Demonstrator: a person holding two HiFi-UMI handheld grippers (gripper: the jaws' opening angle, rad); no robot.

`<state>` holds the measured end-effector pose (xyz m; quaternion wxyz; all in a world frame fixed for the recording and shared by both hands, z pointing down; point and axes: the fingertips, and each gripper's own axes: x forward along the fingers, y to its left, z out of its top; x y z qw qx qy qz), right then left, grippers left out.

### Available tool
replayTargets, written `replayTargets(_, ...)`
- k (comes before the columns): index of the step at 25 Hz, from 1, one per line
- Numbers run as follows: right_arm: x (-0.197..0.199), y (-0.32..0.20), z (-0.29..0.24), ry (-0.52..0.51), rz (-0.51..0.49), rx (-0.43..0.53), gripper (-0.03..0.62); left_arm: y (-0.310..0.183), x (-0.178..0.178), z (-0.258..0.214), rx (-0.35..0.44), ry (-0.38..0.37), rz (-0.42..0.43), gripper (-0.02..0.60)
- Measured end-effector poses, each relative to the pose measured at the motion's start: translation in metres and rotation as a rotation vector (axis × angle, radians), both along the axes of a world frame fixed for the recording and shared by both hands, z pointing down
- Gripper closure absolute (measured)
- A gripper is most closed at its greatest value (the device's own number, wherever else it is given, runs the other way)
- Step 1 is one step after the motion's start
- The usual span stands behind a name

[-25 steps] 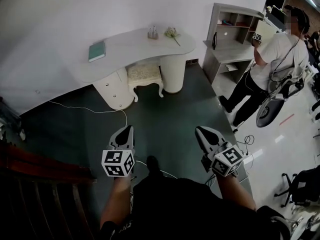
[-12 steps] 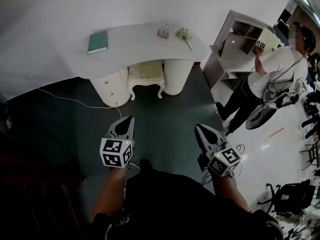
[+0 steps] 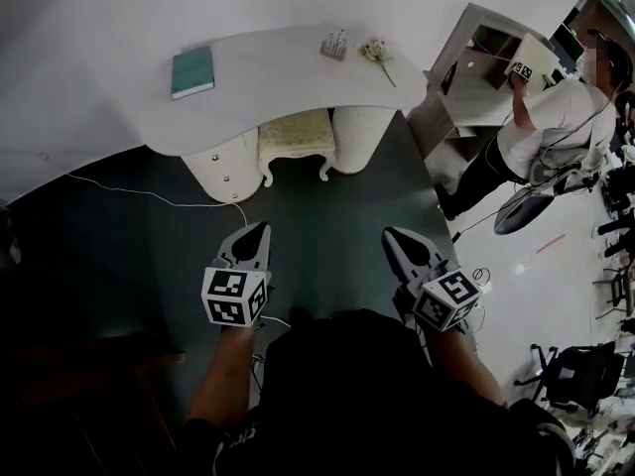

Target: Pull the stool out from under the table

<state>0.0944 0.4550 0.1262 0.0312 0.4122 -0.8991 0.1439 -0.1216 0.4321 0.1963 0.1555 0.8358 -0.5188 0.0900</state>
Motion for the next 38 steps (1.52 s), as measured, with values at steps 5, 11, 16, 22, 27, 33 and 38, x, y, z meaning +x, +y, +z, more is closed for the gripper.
replayTargets(5,-0.004,-0.033,0.004,-0.002,-0.016,-0.01,0.589,-0.025,-0.003,0.008,-0.027,0.012,-0.015,0.572)
replayTargets(11,0.002,-0.09,0.013,-0.047,-0.061,-0.022,0.591,-0.069,0.014,0.009,-0.033,-0.021,-0.02,0.572)
replayTargets(16,0.015,-0.157,0.015,-0.067,-0.141,-0.034,0.591,-0.118,0.024,0.007,-0.062,-0.029,-0.115,0.572)
replayTargets(22,0.045,-0.223,0.027,-0.051,-0.235,-0.044,0.591,-0.172,0.056,-0.005,-0.037,-0.039,-0.195,0.572)
replayTargets(27,0.055,-0.262,0.047,0.017,-0.299,-0.076,0.589,-0.195,0.071,-0.005,-0.055,-0.041,-0.254,0.572)
replayTargets(33,0.04,-0.287,0.055,0.043,-0.318,-0.11,0.589,-0.211,0.06,0.016,-0.101,-0.015,-0.283,0.572)
replayTargets(38,0.022,-0.292,0.072,0.119,-0.354,-0.137,0.589,-0.227,0.043,0.031,-0.088,0.01,-0.289,0.572)
